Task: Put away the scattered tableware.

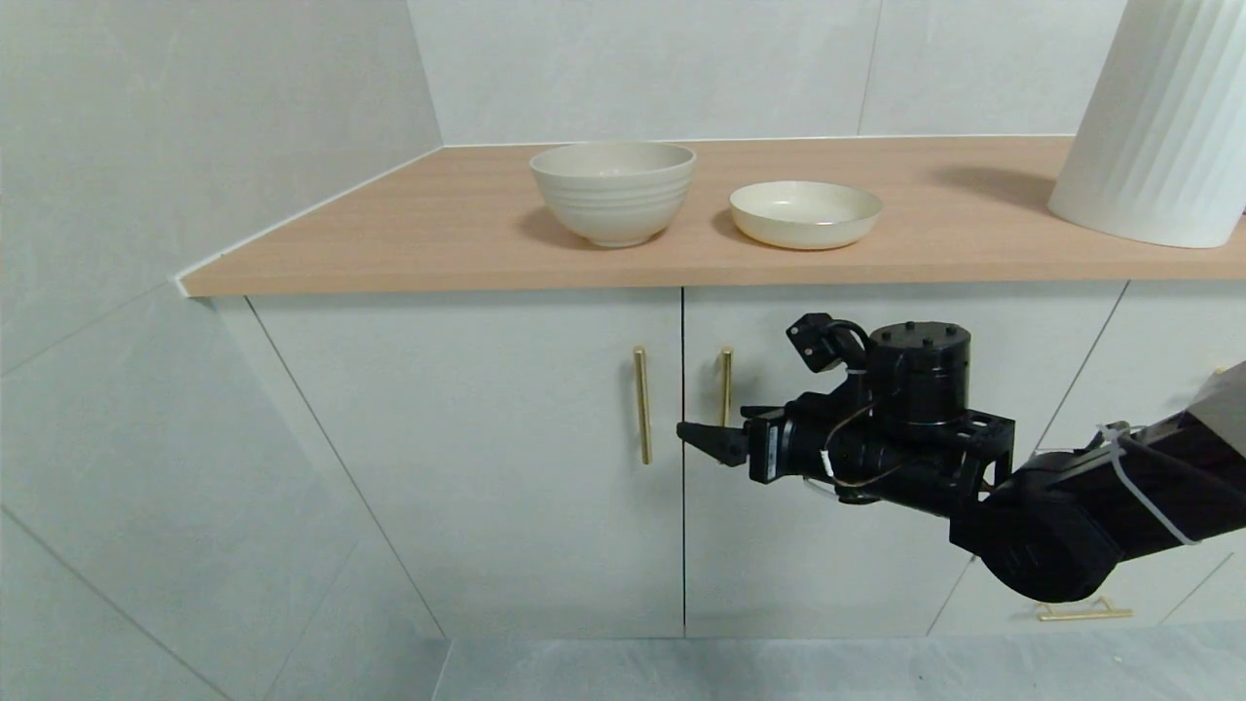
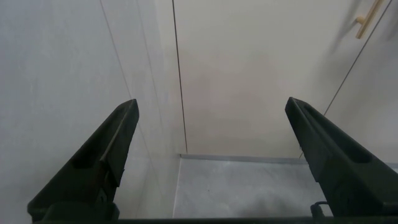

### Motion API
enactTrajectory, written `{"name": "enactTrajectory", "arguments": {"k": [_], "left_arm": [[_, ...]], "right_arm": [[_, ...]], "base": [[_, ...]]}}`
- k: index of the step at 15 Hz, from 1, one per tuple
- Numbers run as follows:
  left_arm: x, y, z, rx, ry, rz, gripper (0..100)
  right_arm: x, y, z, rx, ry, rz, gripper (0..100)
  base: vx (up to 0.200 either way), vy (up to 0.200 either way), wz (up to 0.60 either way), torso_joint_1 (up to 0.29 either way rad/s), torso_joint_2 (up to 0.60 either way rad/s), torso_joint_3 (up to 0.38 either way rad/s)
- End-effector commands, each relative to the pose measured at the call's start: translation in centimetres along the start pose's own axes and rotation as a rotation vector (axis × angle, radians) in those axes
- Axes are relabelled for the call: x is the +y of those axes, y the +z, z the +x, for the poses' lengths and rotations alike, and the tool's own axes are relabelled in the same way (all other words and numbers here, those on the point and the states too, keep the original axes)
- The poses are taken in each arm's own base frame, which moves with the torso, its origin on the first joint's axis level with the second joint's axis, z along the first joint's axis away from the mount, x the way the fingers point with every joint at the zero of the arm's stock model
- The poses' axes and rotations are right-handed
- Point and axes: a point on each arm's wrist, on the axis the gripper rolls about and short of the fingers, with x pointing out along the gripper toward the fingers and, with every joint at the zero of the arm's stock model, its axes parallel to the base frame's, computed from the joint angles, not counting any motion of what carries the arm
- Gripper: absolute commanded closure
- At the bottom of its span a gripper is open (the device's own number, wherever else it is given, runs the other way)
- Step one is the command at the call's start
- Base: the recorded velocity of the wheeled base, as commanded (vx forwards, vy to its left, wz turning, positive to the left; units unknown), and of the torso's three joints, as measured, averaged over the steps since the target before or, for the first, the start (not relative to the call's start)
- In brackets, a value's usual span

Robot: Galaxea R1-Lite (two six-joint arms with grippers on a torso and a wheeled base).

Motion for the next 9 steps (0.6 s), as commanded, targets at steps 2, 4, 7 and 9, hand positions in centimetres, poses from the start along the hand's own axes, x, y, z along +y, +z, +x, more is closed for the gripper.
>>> {"name": "enactTrajectory", "arguments": {"k": [2,4,7,9], "left_arm": [[0.0,0.0,0.0,0.000,0.000,0.000,0],[0.0,0.0,0.0,0.000,0.000,0.000,0],[0.0,0.0,0.0,0.000,0.000,-0.002,0],[0.0,0.0,0.0,0.000,0.000,-0.002,0]], "right_arm": [[-0.4,-1.0,1.1,0.002,0.004,0.023,0],[-0.5,-1.2,1.4,0.005,0.003,0.025,0],[-0.3,-1.3,1.9,-0.032,0.025,0.063,0],[-0.1,-1.3,2.1,-0.061,0.040,0.067,0]], "base": [[0.000,0.000,0.00,0.000,0.00,0.000],[0.000,0.000,0.00,0.000,0.00,0.000],[0.000,0.000,0.00,0.000,0.00,0.000],[0.000,0.000,0.00,0.000,0.00,0.000]]}}
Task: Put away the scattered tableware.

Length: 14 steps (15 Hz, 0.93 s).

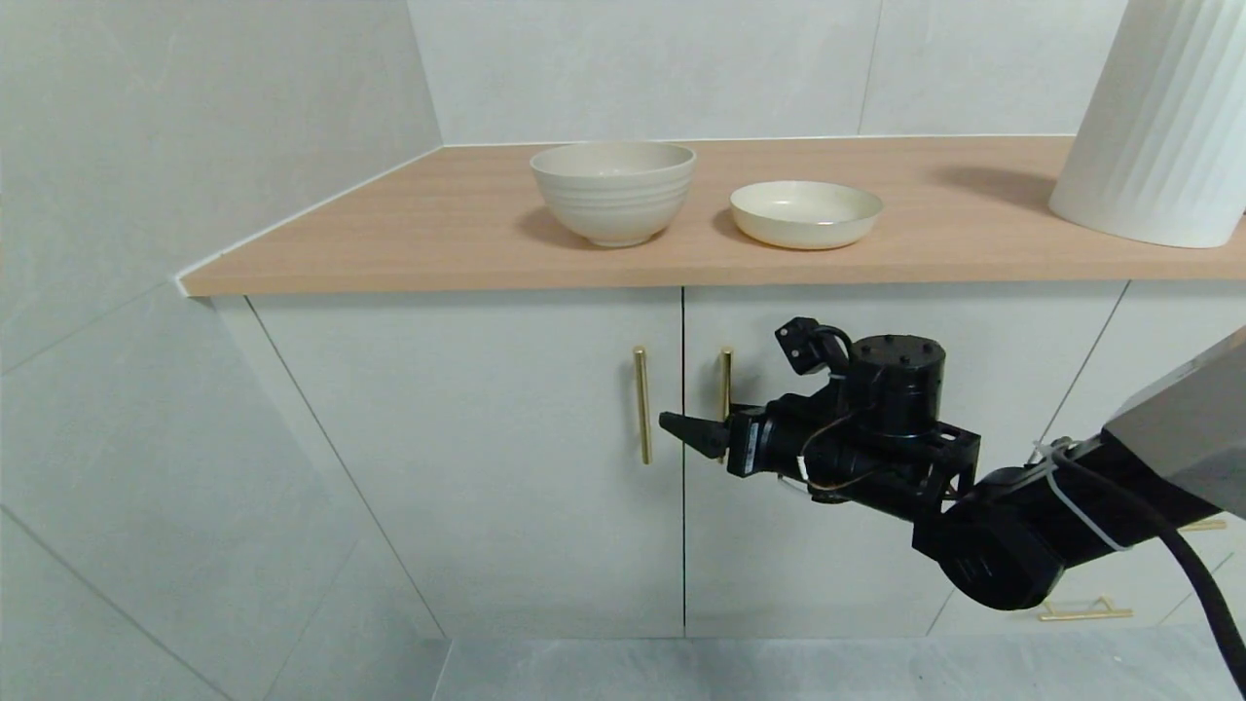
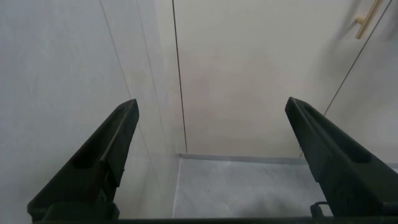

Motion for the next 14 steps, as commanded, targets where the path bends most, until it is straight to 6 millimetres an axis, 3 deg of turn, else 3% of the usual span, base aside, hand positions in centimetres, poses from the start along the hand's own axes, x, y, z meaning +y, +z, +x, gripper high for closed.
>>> {"name": "enactTrajectory", "arguments": {"k": [1,14], "left_arm": [[0.0,0.0,0.0,0.000,0.000,-0.001,0],[0.0,0.0,0.0,0.000,0.000,-0.001,0]], "right_arm": [[0.2,-0.4,0.2,0.010,0.007,0.004,0],[2.0,0.2,-2.8,0.045,0.095,0.038,0]], "base": [[0.000,0.000,0.00,0.000,0.00,0.000],[0.000,0.000,0.00,0.000,0.00,0.000]]}}
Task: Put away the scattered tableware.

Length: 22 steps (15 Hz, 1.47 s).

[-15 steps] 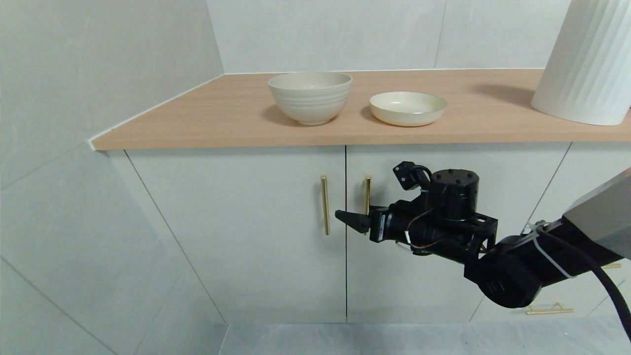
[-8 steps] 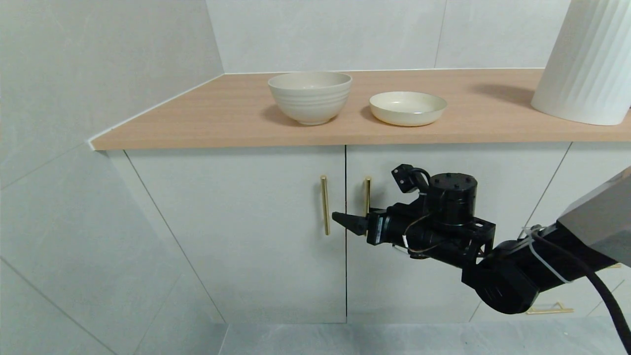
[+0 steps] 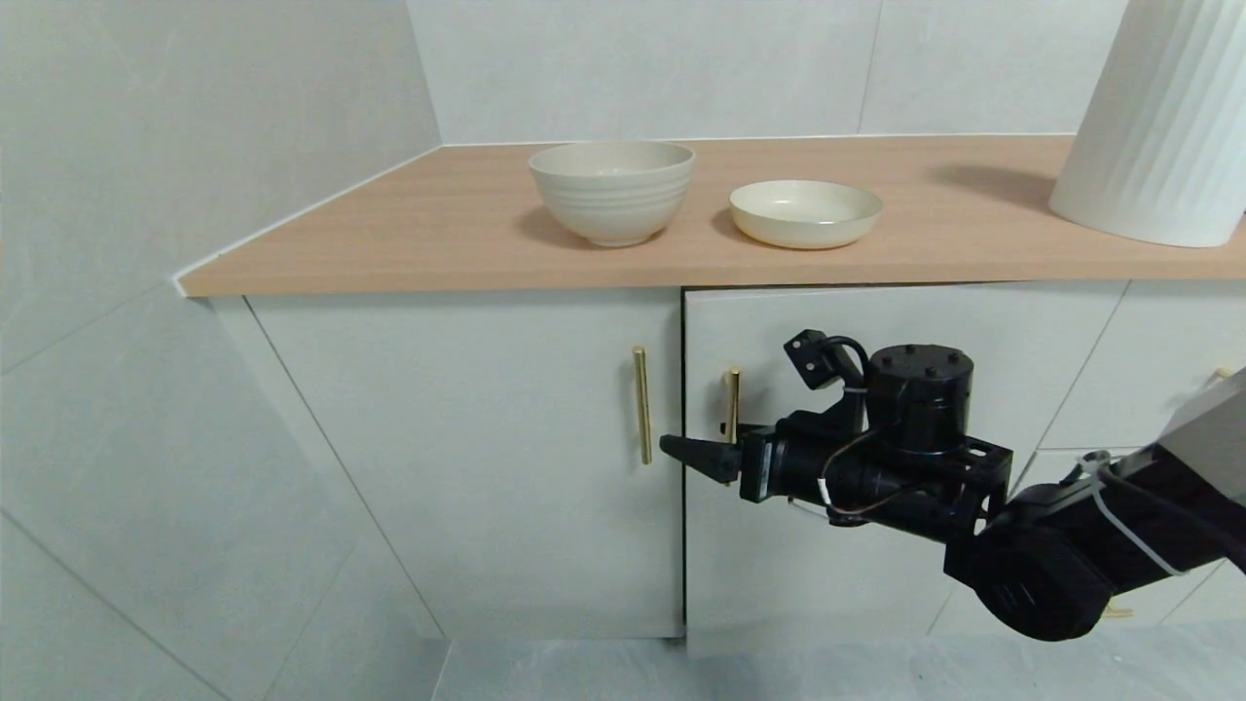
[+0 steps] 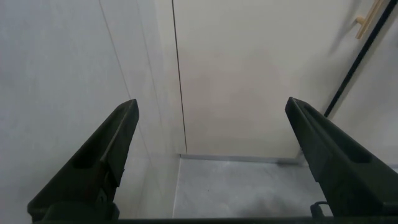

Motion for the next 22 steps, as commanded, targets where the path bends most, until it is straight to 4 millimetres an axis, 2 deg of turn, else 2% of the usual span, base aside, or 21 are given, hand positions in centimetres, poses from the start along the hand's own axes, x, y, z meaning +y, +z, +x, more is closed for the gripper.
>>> {"name": "enactTrajectory", "arguments": {"k": [1,4,8,11,14,19,22], "left_arm": [[0.0,0.0,0.0,0.000,0.001,-0.001,0],[0.0,0.0,0.0,0.000,0.001,-0.001,0],[0.0,0.0,0.0,0.000,0.001,0.002,0],[0.0,0.0,0.0,0.000,0.001,0.001,0],[0.0,0.0,0.0,0.000,0.001,-0.002,0],[0.0,0.0,0.0,-0.004,0.004,0.001,0],[0.0,1.4,-0.2,-0.096,-0.010,-0.016,0]], "right_arm": [[0.7,0.8,-1.0,-0.022,0.011,-0.008,0],[1.5,1.2,-2.2,-0.020,0.050,0.004,0],[3.4,0.5,-5.1,0.042,0.164,0.016,0],[3.5,-0.1,-5.8,0.069,0.173,0.023,0],[4.9,-0.3,-8.1,0.068,0.201,0.015,0],[5.3,-0.2,-9.2,0.066,0.223,0.011,0],[5.5,-0.3,-9.3,0.071,0.230,0.011,0]], "base": [[0.000,0.000,0.00,0.000,0.00,0.000],[0.000,0.000,0.00,0.000,0.00,0.000],[0.000,0.000,0.00,0.000,0.00,0.000],[0.000,0.000,0.00,0.000,0.00,0.000],[0.000,0.000,0.00,0.000,0.00,0.000],[0.000,0.000,0.00,0.000,0.00,0.000],[0.000,0.000,0.00,0.000,0.00,0.000]]}}
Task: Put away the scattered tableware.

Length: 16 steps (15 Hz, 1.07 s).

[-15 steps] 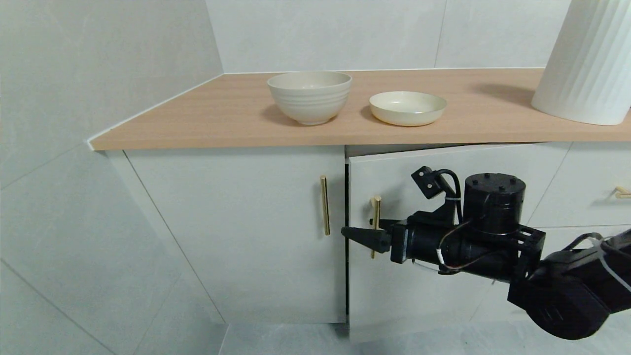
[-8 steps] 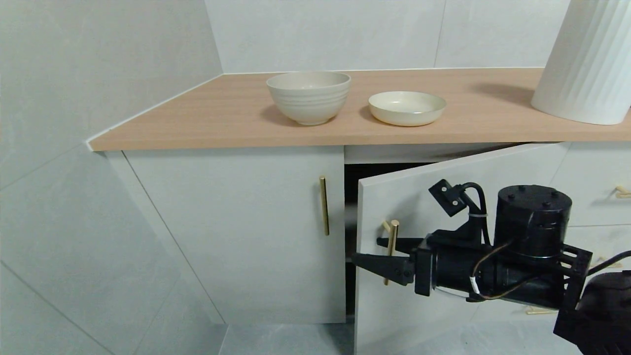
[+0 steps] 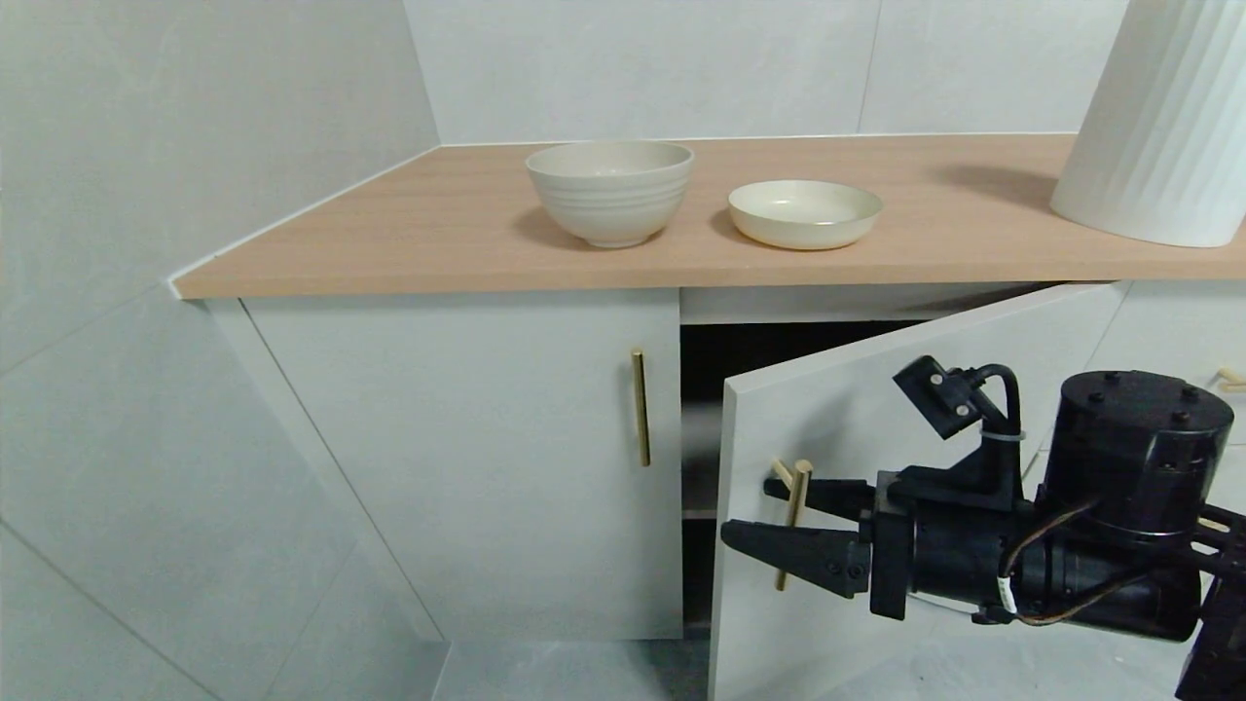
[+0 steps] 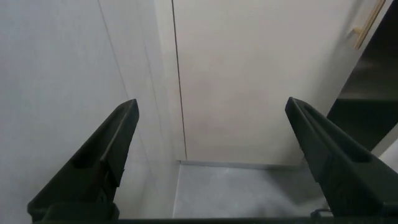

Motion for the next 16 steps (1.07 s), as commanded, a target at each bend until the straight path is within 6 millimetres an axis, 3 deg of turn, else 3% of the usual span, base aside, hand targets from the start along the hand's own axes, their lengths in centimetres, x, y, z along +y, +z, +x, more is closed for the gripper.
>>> {"name": "enactTrajectory", "arguments": {"k": [1,4,6,8,10,11,16], "left_arm": [[-0.1,0.5,-0.1,-0.017,-0.032,-0.001,0],[-0.6,2.4,-0.7,-0.029,-0.282,-0.059,0],[-0.9,6.2,-0.9,-0.013,-0.479,-0.115,0],[-1.3,9.7,0.7,0.071,-0.659,-0.188,0],[-1.9,12.2,4.2,0.209,-0.727,-0.262,0],[-2.2,12.4,6.5,0.288,-0.744,-0.265,0],[-4.7,9.6,18.1,0.439,-0.814,-0.135,0]], "right_arm": [[0.3,0.1,-0.1,-0.004,0.007,-0.004,0],[0.3,0.0,-0.2,-0.003,0.007,-0.004,0],[0.2,0.0,-0.2,-0.002,0.006,-0.003,0],[0.1,-0.2,0.0,0.005,0.004,0.001,0],[-0.1,-0.6,0.5,0.024,0.003,0.009,0],[-0.3,-0.7,0.5,0.029,0.000,0.012,0],[-0.6,-1.1,0.9,0.042,-0.006,0.020,0]], "base": [[0.000,0.000,0.00,0.000,0.00,0.000],[0.000,0.000,0.00,0.000,0.00,0.000],[0.000,0.000,0.00,0.000,0.00,0.000],[0.000,0.000,0.00,0.000,0.00,0.000],[0.000,0.000,0.00,0.000,0.00,0.000],[0.000,0.000,0.00,0.000,0.00,0.000],[0.000,0.000,0.00,0.000,0.00,0.000]]}}
